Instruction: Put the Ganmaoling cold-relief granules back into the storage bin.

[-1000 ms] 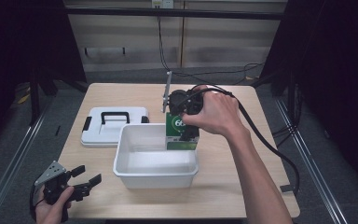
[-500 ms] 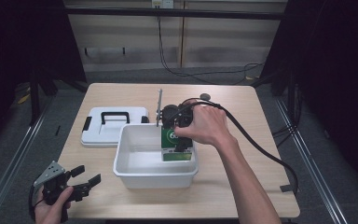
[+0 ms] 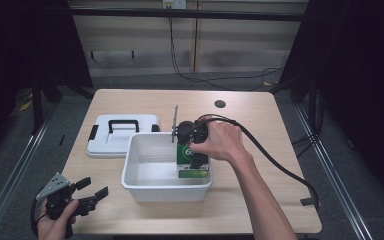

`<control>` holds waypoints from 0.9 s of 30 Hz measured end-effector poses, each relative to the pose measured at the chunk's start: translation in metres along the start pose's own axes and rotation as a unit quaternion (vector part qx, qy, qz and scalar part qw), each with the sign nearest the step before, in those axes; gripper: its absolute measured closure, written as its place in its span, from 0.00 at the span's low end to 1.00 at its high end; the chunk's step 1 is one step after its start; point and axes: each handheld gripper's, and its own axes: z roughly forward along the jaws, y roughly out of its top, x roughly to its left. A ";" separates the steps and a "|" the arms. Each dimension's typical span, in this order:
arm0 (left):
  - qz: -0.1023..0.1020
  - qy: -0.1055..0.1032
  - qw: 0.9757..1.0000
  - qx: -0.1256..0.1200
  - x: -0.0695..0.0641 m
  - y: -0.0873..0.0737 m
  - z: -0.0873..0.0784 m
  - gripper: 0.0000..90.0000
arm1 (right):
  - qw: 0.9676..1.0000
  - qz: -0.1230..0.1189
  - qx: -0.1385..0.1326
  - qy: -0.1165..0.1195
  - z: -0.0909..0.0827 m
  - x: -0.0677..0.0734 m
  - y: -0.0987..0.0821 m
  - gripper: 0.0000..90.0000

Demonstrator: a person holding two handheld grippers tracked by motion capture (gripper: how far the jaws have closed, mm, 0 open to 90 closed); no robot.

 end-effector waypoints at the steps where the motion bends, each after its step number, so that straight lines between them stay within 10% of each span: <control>1: 0.000 0.000 1.000 0.000 0.000 0.000 0.000 0.19 | 1.000 0.001 0.000 -0.001 0.002 0.000 0.000 0.17; 27: 0.001 0.000 1.000 -0.001 0.001 0.000 -0.001 0.19 | 1.000 -0.003 0.010 0.012 0.033 -0.002 0.002 0.17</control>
